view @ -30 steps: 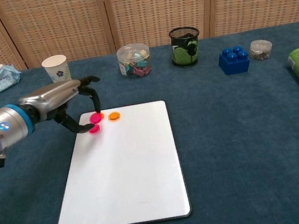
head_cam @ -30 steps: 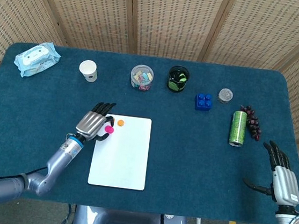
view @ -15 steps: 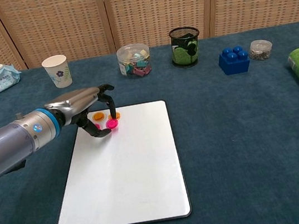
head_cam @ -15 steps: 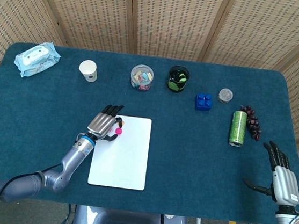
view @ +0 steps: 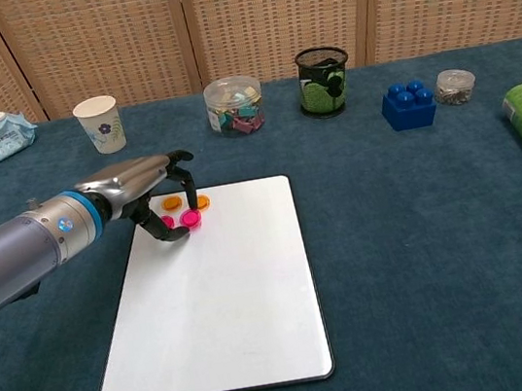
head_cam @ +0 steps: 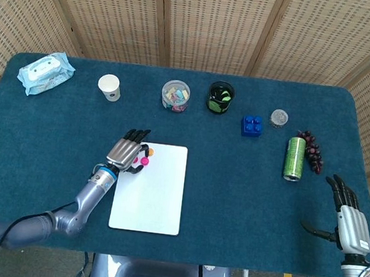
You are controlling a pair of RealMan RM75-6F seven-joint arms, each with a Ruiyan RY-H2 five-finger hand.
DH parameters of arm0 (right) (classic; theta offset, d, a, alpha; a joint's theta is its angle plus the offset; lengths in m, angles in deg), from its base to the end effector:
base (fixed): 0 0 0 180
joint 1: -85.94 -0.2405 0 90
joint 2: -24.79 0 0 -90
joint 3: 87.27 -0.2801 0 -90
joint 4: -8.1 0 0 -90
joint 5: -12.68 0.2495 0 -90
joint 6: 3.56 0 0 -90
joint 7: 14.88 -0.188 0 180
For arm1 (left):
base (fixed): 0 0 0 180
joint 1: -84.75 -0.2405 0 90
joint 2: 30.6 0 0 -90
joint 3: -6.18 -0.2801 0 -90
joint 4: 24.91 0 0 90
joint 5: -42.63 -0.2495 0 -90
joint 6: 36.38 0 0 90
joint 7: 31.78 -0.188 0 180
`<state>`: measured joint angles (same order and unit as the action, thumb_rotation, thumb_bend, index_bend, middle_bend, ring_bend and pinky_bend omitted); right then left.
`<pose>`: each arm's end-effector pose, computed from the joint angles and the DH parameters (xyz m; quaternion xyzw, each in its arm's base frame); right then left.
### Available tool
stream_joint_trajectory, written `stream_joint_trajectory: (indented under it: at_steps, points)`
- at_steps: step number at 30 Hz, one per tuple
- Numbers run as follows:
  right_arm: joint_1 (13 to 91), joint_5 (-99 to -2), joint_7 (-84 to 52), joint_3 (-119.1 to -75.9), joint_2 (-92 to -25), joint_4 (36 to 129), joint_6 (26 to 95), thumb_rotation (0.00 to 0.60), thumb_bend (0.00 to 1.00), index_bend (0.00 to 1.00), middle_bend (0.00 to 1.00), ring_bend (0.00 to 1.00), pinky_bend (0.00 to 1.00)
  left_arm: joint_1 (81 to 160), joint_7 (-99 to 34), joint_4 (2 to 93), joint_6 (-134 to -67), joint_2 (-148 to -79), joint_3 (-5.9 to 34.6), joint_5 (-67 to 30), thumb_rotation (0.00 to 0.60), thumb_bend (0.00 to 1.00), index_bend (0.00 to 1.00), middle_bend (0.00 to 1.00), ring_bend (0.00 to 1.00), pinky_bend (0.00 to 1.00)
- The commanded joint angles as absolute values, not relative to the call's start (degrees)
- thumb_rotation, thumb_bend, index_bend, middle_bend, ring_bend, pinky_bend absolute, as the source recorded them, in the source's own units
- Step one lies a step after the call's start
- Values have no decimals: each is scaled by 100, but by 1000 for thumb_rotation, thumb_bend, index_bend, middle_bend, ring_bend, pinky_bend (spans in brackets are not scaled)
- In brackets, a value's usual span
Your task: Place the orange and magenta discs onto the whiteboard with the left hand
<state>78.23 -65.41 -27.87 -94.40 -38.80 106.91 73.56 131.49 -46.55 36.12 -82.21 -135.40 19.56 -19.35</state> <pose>-0.3321 -0.2613 0.1207 0.5053 -0.5164 0.4577 0.5182 -0.1625 0.4437 -0.1499 -0.7388 -0.4171 -0.3360 0.4090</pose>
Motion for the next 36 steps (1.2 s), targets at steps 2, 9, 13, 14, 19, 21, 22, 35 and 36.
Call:
stream_joint_trajectory:
  at_steps: [2, 9, 13, 14, 19, 21, 22, 35, 36]
  points:
    - [7821, -6541, -2795, -9438, -3876, 10689, 7349, 600, 131, 0, 0, 0, 0, 13160, -4684, 3556, -8184, -13571, 1924, -1890, 600, 339, 543, 0, 0, 0]
    - [7821, -6546, -2805, -9438, -3875, 10687, 7352, 600, 131, 0, 0, 0, 0, 13173, -4649, 3518, -8176, -13606, 1906, -1864, 600, 338, 543, 0, 0, 0]
    - [7820, -6546, -2809, -9437, -3872, 10687, 7347, 600, 131, 0, 0, 0, 0, 13182, -4622, 3509, -8181, -13616, 1890, -1885, 600, 337, 544, 0, 0, 0]
    - [7820, -6545, -2809, -9437, -3872, 10688, 7348, 600, 131, 0, 0, 0, 0, 13183, -4620, 3508, -8180, -13617, 1890, -1883, 600, 337, 544, 0, 0, 0]
    - [7820, -6545, -2817, -9437, -3871, 10690, 7346, 600, 131, 0, 0, 0, 0, 13192, -4622, 3500, -8179, -13624, 1880, -1877, 600, 331, 541, 0, 0, 0]
    - [7821, -6547, -2817, -9436, -3872, 10689, 7348, 600, 131, 0, 0, 0, 0, 13193, -4634, 3496, -8178, -13627, 1877, -1863, 600, 326, 538, 0, 0, 0]
    - [7821, -6547, -2816, -9437, -3873, 10687, 7349, 600, 131, 0, 0, 0, 0, 13192, -4636, 3502, -8168, -13625, 1876, -1852, 600, 323, 522, 0, 0, 0]
    - [7821, -6545, -2826, -9437, -3873, 10687, 7347, 600, 131, 0, 0, 0, 0, 13199, -4605, 3640, -8154, -13546, 1862, -1842, 600, 301, 276, 0, 0, 0]
    - [7822, -6546, -2828, -9436, -3873, 10688, 7347, 600, 131, 0, 0, 0, 0, 13200, -4608, 3646, -8163, -13543, 1864, -1843, 600, 301, 269, 0, 0, 0]
